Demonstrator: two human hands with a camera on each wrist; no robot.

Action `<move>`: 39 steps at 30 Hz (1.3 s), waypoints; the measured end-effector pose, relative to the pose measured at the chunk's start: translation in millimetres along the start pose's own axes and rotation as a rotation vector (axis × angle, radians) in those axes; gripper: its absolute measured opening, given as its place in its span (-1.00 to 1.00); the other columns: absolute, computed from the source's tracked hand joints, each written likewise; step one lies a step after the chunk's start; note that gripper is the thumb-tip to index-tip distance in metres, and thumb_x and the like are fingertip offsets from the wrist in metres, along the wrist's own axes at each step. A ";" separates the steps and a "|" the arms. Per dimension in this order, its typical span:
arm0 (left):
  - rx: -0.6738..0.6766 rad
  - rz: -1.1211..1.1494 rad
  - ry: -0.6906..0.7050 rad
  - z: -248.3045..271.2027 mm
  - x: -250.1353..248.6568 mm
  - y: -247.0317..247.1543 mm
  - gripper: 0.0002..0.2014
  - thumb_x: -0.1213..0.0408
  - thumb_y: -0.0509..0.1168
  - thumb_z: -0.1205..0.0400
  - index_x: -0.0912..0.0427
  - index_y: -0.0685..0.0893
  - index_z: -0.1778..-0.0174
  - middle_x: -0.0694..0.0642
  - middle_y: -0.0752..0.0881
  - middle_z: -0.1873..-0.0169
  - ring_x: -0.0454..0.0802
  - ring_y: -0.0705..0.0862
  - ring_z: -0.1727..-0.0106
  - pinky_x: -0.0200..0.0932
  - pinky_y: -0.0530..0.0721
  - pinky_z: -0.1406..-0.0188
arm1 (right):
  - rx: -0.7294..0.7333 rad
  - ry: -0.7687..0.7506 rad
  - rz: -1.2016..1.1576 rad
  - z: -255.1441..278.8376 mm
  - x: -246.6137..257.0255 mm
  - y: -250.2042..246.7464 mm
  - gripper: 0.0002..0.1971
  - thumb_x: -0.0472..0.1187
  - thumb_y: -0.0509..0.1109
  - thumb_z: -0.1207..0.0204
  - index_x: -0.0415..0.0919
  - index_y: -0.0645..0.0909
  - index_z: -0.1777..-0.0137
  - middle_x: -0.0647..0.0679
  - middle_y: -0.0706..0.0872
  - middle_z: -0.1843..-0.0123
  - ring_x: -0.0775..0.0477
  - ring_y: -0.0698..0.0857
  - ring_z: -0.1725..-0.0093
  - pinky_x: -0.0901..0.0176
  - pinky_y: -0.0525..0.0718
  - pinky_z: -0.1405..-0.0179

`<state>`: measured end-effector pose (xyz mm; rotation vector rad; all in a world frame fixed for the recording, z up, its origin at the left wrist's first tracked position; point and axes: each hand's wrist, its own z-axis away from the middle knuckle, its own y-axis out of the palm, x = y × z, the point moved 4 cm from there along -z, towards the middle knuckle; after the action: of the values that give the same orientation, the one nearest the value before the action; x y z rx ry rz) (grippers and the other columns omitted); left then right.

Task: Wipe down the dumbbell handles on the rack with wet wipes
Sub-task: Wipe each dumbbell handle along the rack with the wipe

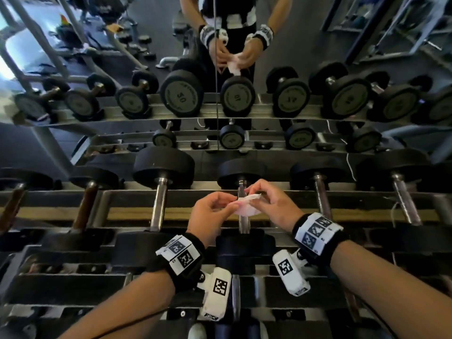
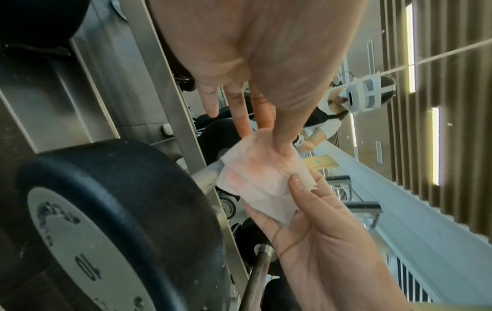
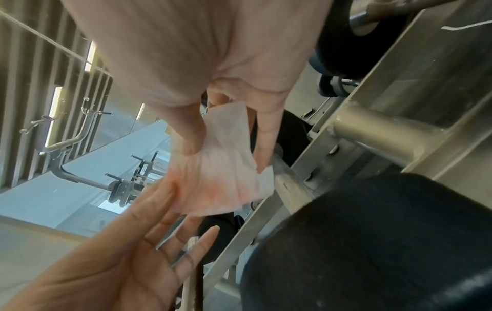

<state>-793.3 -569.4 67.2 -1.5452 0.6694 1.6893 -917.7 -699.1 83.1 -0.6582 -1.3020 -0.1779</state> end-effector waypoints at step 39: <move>1.261 -1.604 1.007 -72.2 15.4 61.2 -0.52 0.24 0.17 -0.77 -0.09 0.38 -0.65 -0.13 0.39 -0.62 -0.06 0.26 -0.66 -0.05 0.25 -0.65 | -0.406 0.215 -0.142 109.3 -93.6 45.8 -0.61 0.02 0.50 -0.52 0.18 0.51 -0.31 0.19 0.58 -0.32 0.27 0.52 -0.34 0.32 0.48 -0.28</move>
<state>-799.0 -659.9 35.8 -1.0787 0.4409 -0.7211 -1013.1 -625.1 -7.4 -0.8635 -1.1117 -0.6243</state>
